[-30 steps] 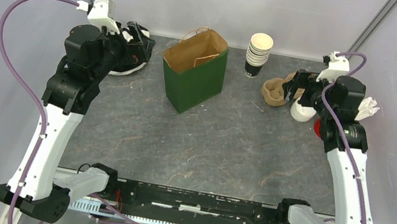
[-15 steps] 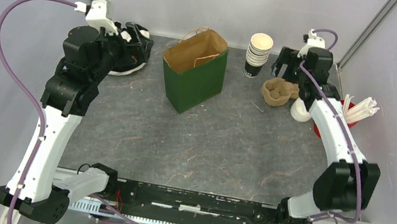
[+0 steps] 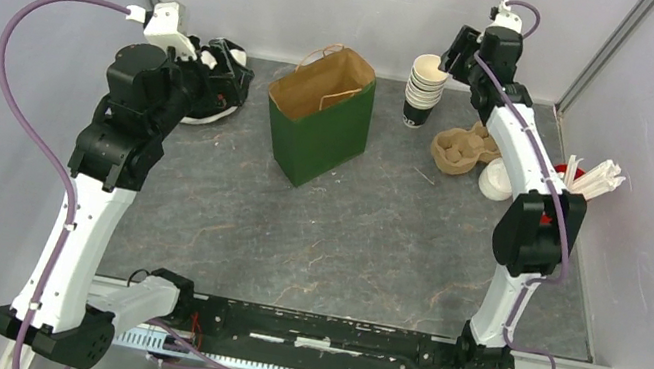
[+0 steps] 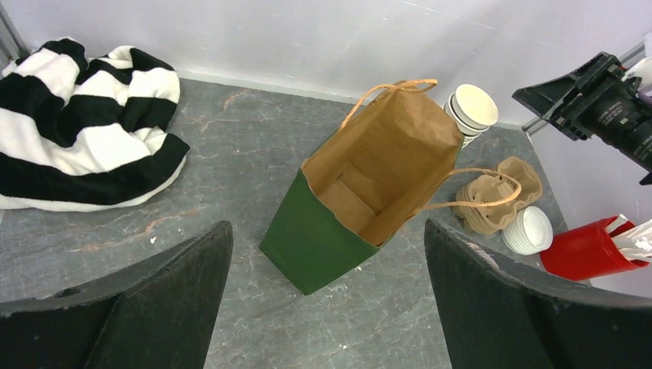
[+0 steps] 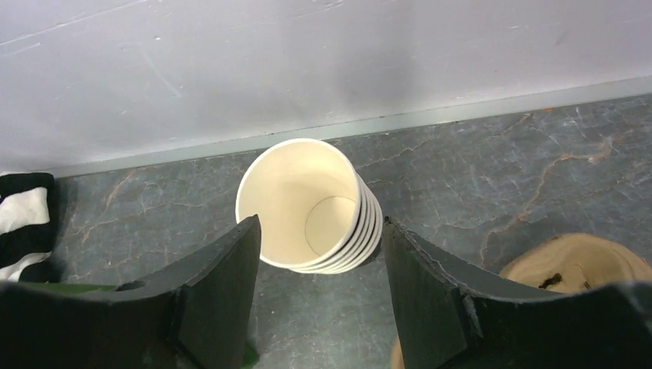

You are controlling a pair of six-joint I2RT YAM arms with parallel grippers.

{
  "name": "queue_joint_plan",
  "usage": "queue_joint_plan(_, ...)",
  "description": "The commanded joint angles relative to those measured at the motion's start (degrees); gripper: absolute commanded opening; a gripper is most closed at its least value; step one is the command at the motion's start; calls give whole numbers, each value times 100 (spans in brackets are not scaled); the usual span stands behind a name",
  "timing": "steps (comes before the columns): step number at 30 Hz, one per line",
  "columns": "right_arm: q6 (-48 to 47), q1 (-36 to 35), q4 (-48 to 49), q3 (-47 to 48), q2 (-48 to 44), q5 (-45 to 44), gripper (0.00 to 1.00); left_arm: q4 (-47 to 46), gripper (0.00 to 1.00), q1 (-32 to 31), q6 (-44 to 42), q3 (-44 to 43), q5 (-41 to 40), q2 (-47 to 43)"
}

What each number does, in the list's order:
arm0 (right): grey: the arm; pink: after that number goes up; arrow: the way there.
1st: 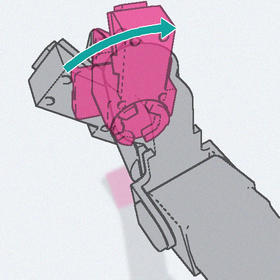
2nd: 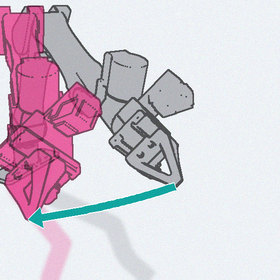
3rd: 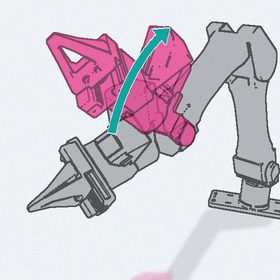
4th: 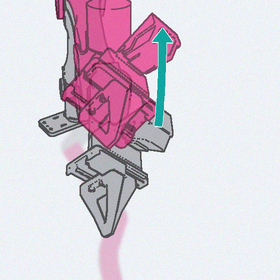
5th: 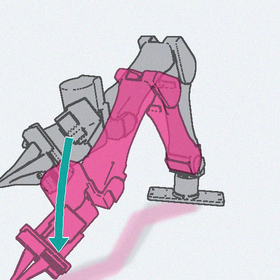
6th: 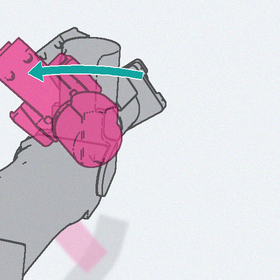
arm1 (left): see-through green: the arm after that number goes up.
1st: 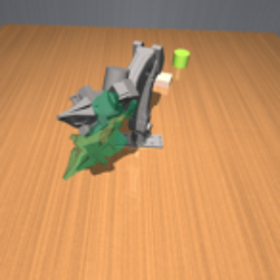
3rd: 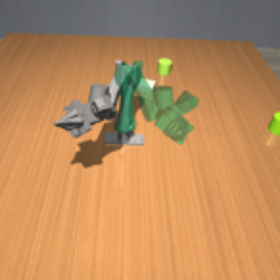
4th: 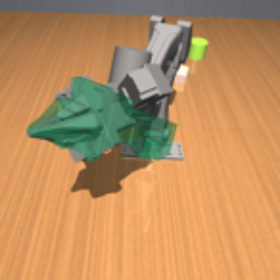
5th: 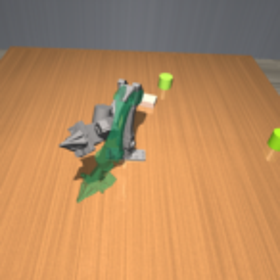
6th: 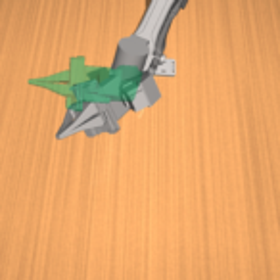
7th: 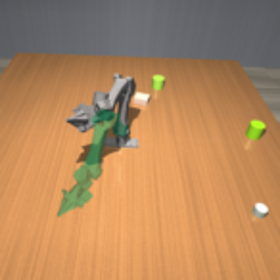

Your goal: Pack the takeout coffee

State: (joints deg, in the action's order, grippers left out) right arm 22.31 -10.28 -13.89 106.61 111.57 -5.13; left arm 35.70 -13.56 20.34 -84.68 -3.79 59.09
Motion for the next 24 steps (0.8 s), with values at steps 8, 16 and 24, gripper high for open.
queue_joint_plan(8, 16, -104, -134, 562, 566, -381, 54, 5, 100, 21, -62, -28, 25, -18)
queue_joint_plan(16, -39, -137, -152, 658, 782, -401, 39, -10, 100, 21, -148, -84, 48, 120)
queue_joint_plan(24, -104, -146, -170, 759, 892, -503, 31, -66, 100, 21, -169, -101, 89, 213)
